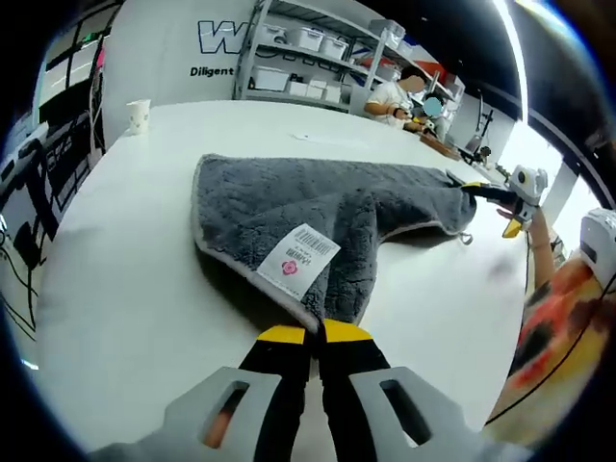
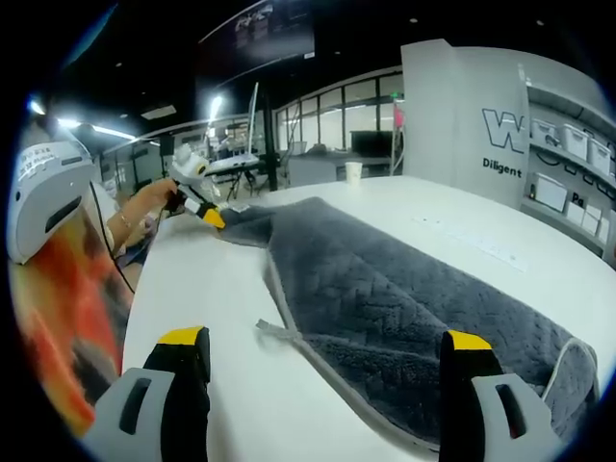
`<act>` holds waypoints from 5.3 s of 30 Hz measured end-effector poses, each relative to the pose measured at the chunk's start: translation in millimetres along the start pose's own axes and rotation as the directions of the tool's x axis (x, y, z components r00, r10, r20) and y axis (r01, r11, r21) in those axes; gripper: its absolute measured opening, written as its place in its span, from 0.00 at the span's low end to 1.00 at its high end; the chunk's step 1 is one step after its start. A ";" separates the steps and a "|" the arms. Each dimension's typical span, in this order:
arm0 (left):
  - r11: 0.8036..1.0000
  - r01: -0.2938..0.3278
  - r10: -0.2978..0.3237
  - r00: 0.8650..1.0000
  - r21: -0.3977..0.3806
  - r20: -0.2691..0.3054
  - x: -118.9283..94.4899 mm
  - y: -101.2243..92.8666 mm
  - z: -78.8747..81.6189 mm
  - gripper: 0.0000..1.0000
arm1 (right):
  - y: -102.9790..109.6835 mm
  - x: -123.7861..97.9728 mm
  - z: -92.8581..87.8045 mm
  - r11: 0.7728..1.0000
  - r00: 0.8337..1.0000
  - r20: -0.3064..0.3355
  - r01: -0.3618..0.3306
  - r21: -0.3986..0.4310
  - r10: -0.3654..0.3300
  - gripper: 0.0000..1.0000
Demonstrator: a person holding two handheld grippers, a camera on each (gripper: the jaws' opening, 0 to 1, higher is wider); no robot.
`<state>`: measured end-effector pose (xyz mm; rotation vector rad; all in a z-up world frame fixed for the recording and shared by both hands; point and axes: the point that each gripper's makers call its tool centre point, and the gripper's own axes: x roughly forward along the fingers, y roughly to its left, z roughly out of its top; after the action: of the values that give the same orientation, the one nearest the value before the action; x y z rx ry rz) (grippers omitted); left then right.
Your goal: Open the folded towel by lifting each exposed corner and separating the folded layers until the towel lies flat within the target outline without major curled edges
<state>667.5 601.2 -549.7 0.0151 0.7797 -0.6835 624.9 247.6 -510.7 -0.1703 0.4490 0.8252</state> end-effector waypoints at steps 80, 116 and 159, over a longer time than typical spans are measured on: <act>0.982 0.045 -0.103 0.943 0.184 0.318 -6.5 -30.9 57.3 0.98 | -233.1 -76.3 -59.1 0.598 0.510 -0.344 0.765 -0.237 -0.789 0.12; 0.979 0.051 -0.105 0.957 0.199 0.269 5.6 -35.1 54.9 0.96 | -187.8 -183.6 -104.1 0.389 0.405 -0.271 0.914 0.114 -0.873 0.00; 0.974 0.065 -0.117 0.965 0.217 0.235 13.0 -41.8 53.2 0.93 | -150.1 -272.8 -174.1 0.109 0.178 -0.457 0.979 0.173 -0.872 0.55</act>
<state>684.4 547.4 -510.1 0.0827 0.4699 -0.8355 519.3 -91.2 -547.7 -0.0988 0.6274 -0.6740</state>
